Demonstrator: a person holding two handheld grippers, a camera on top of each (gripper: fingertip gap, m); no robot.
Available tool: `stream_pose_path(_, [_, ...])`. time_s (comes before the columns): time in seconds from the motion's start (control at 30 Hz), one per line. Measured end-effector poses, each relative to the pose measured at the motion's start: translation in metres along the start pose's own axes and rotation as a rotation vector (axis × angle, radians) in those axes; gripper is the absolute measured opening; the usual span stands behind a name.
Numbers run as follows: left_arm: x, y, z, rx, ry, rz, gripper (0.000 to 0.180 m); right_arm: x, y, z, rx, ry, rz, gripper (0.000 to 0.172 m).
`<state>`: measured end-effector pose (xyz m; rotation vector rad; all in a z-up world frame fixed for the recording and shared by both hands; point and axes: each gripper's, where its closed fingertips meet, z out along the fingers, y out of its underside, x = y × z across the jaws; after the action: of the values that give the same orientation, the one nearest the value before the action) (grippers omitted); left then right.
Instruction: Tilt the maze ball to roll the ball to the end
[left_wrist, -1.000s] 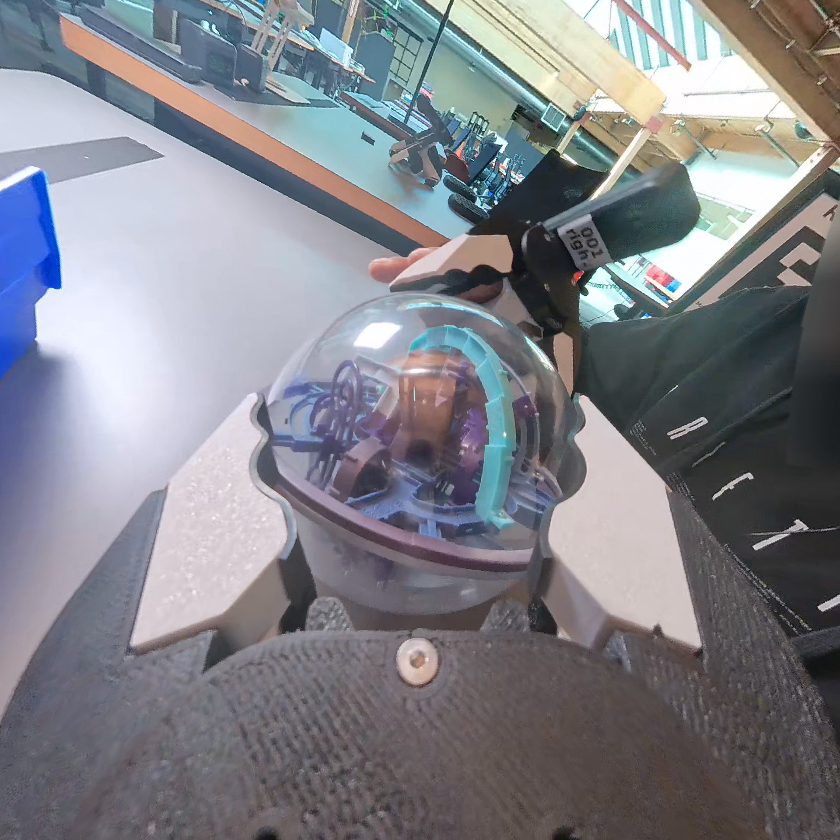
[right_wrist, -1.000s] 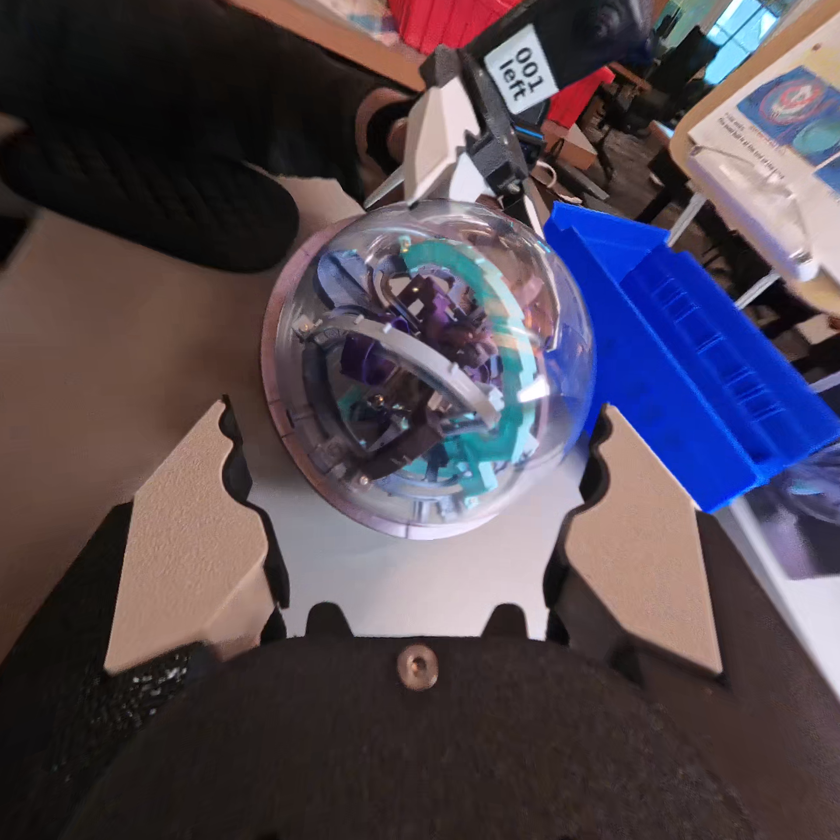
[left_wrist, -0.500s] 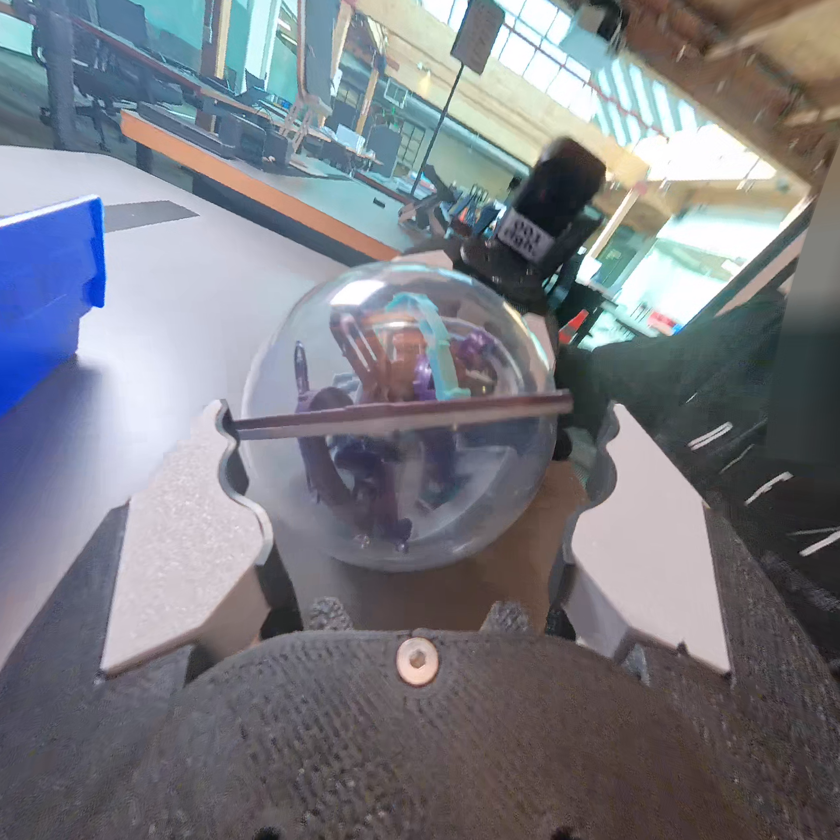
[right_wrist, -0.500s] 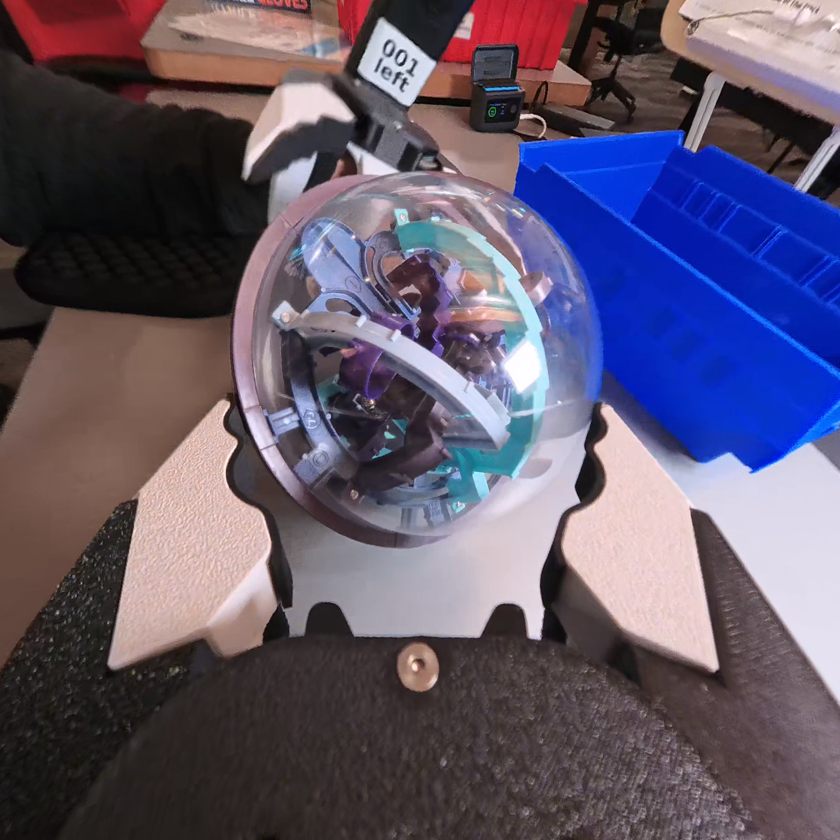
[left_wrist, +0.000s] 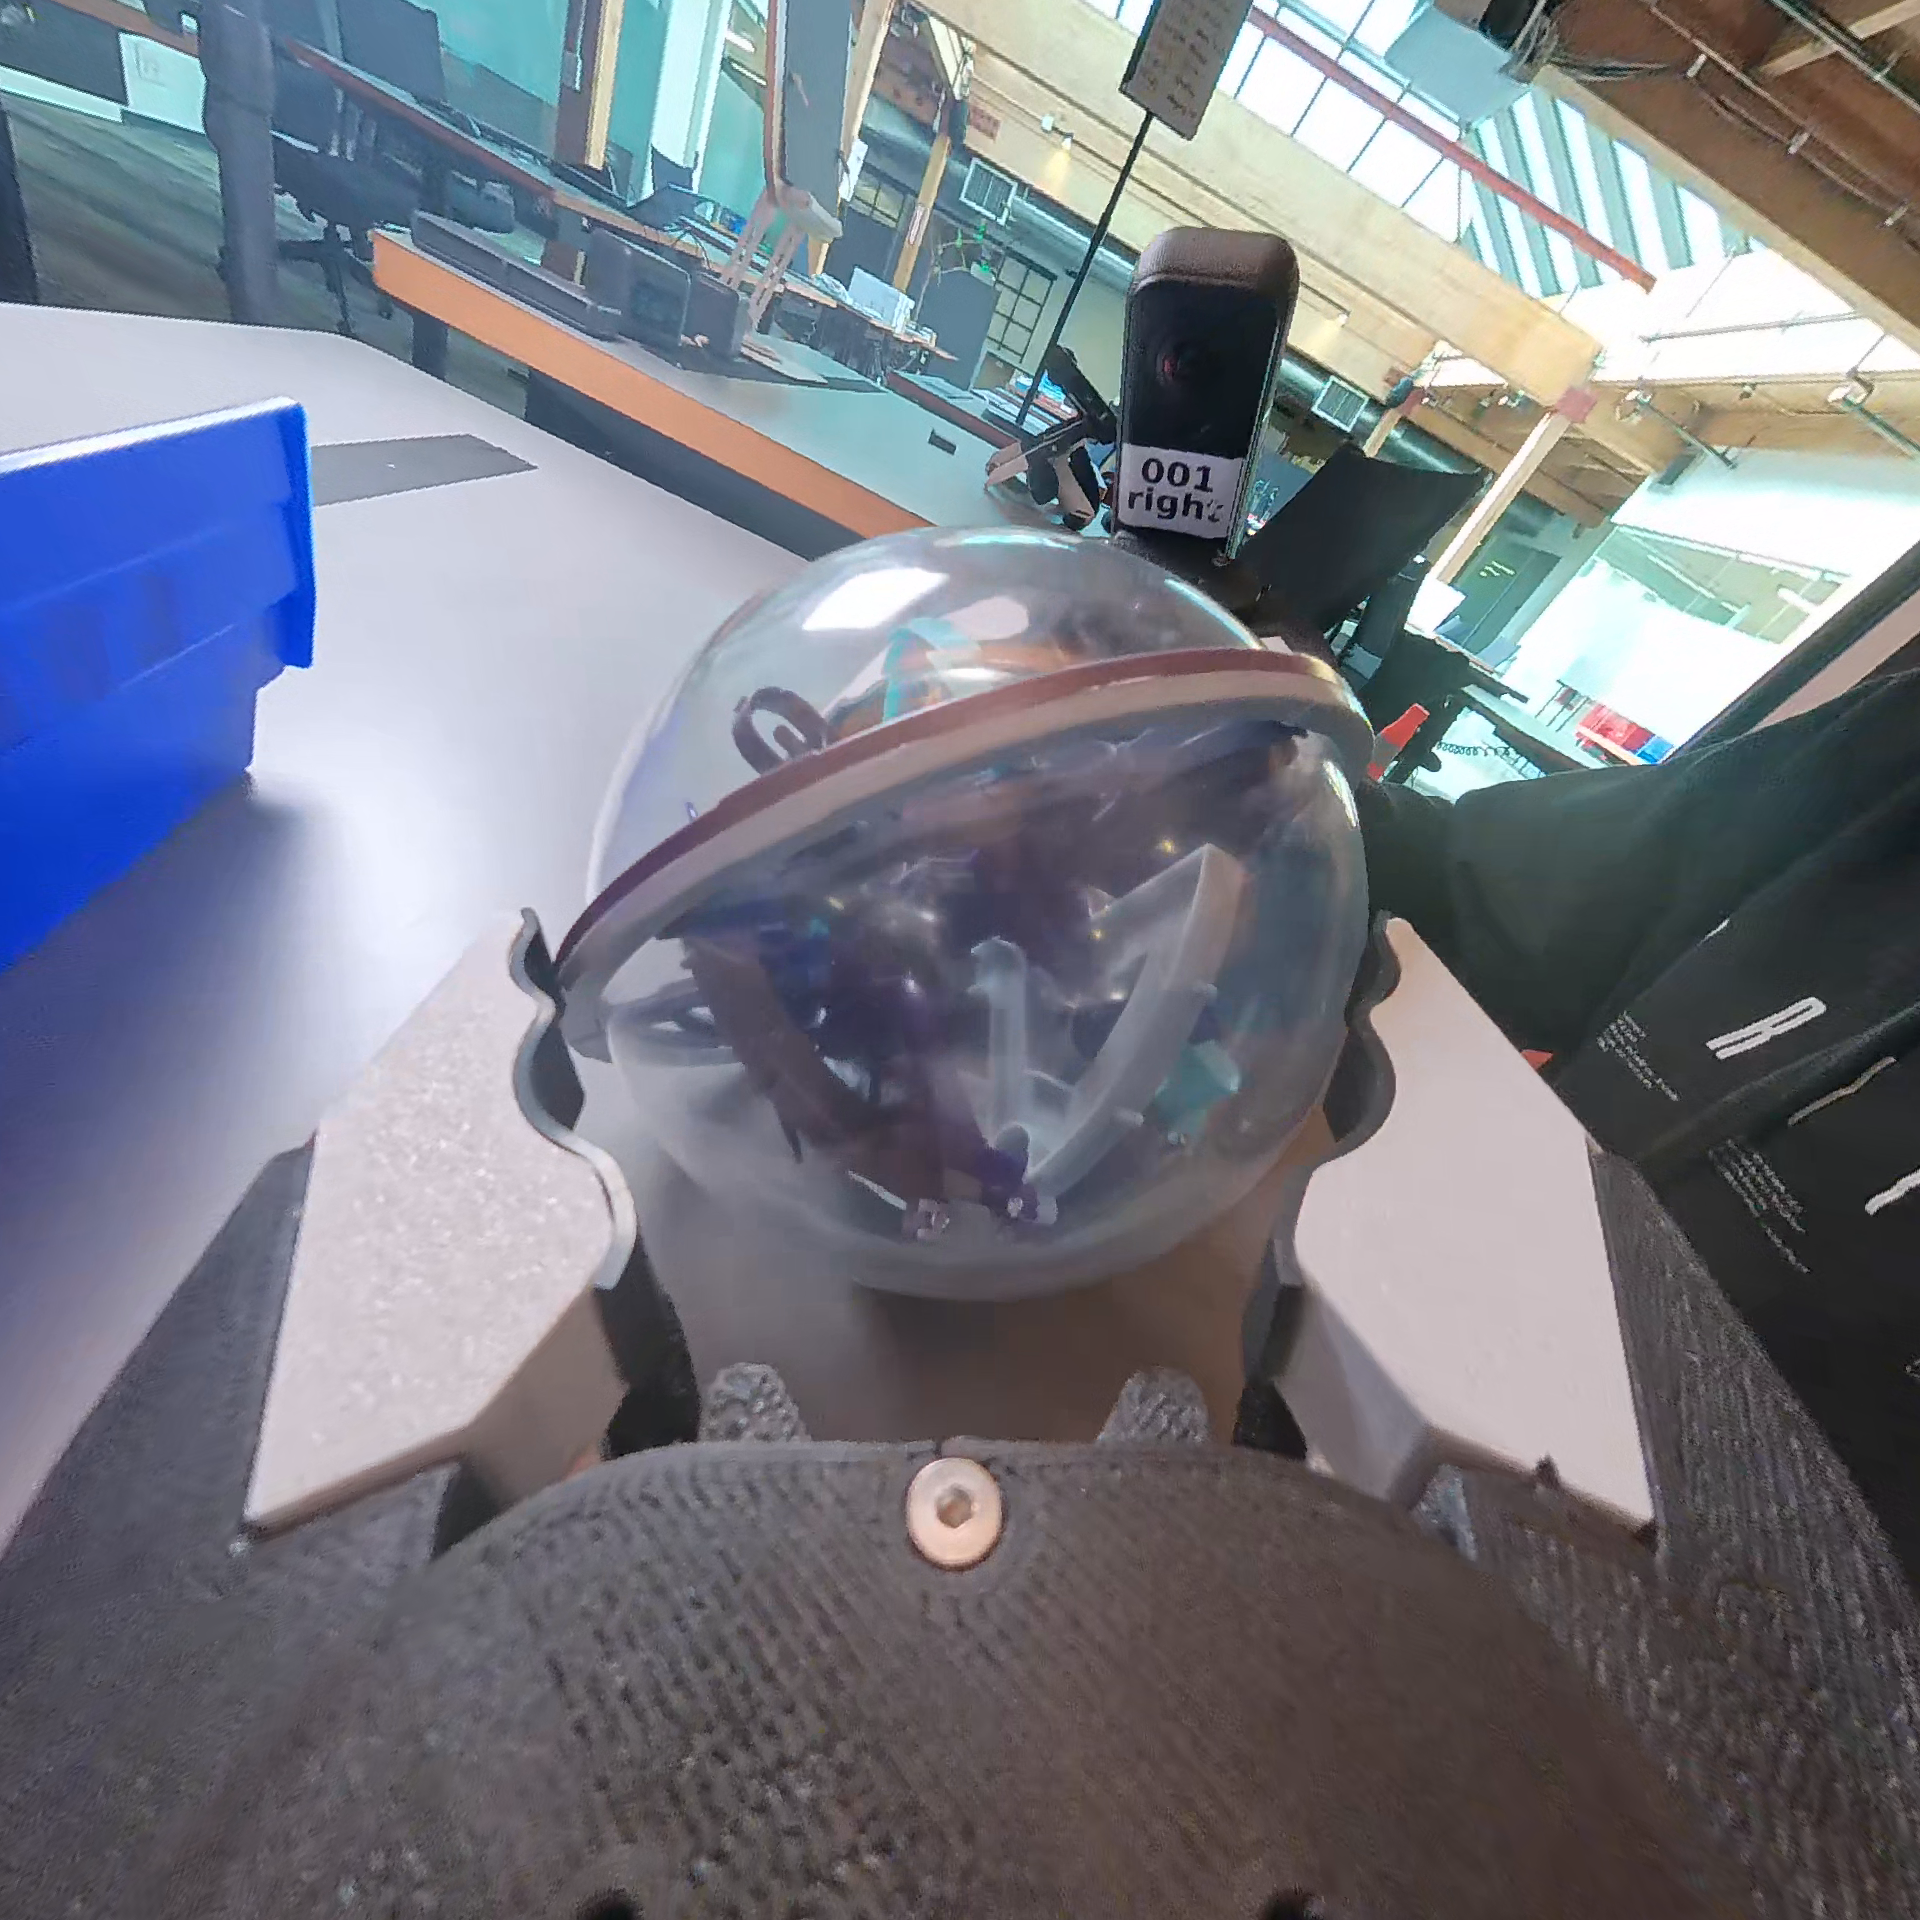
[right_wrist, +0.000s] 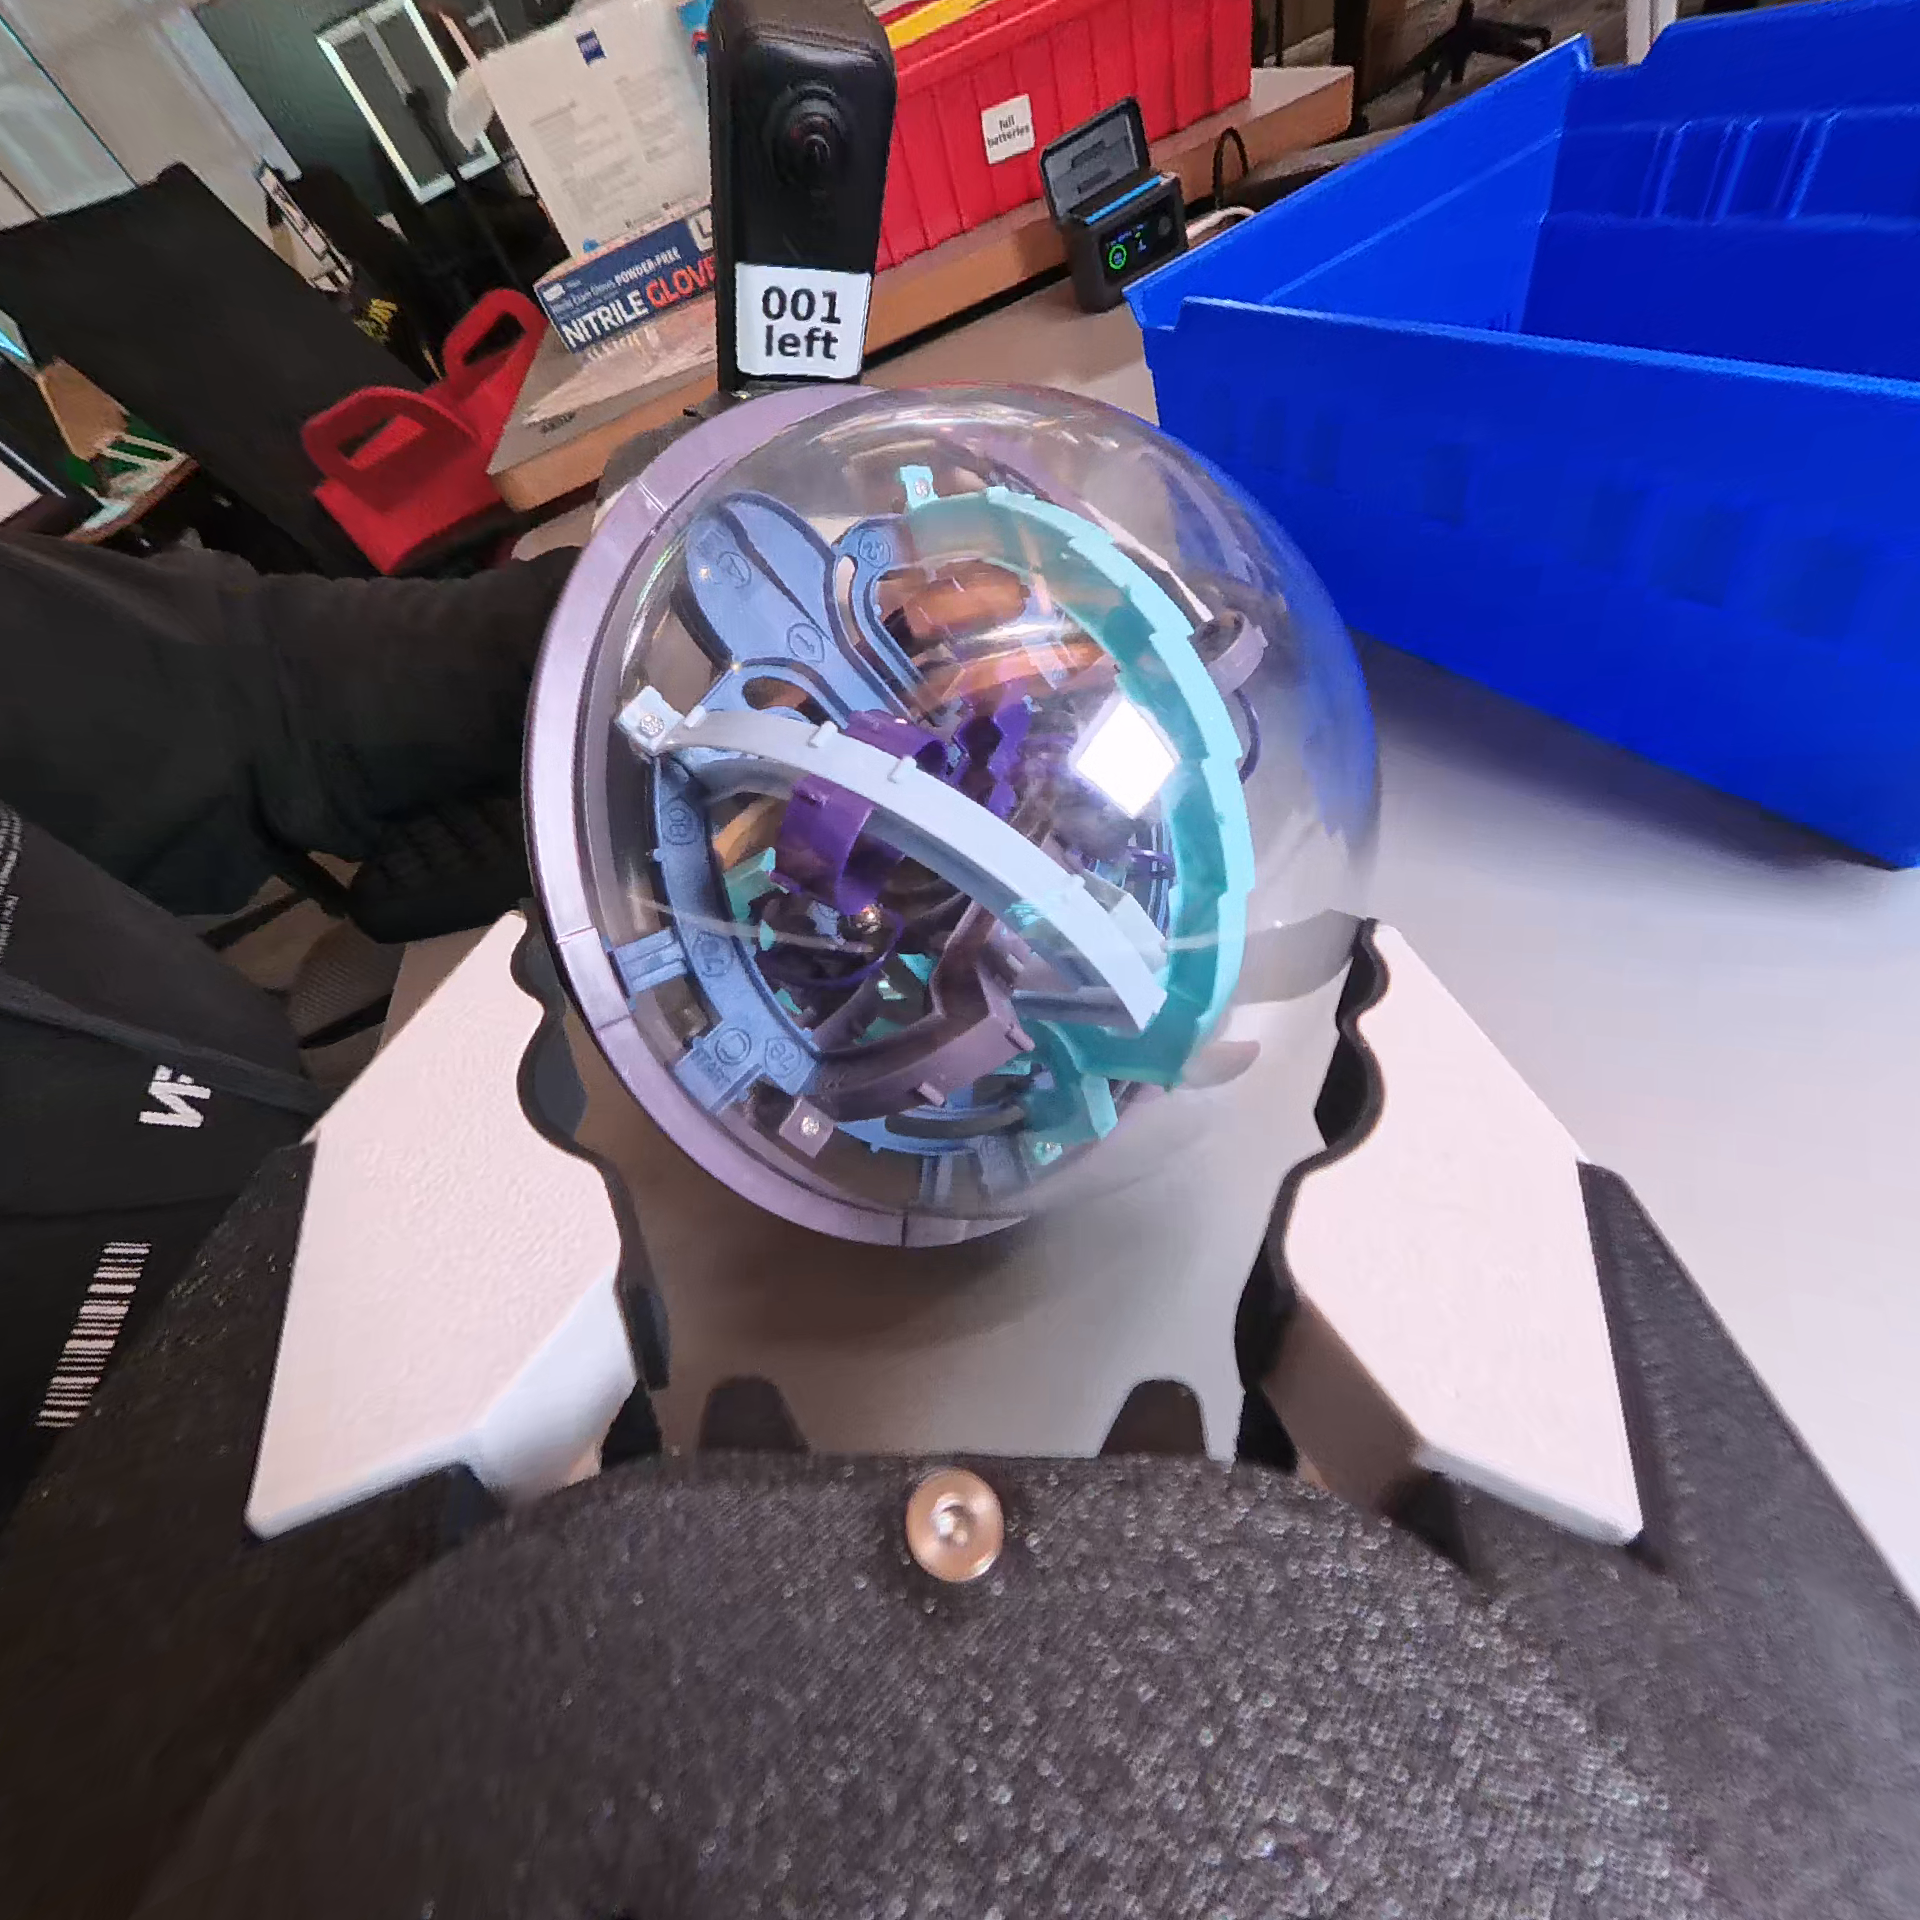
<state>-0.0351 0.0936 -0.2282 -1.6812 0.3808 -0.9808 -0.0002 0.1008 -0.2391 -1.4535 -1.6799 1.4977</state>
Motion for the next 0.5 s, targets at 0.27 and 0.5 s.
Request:
stream_pose_path(0.27, [-0.004,0.002,0.007,-0.026,-0.034,-0.017,0.140,0.012,0.000,-0.022,0.045,0.012,0.037,0.132])
stream_pose_path(0.5, [-0.002,0.001,0.008,-0.020,-0.013,0.119,0.142,0.022,-0.002,-0.029,0.112,-0.065,0.202,0.131])
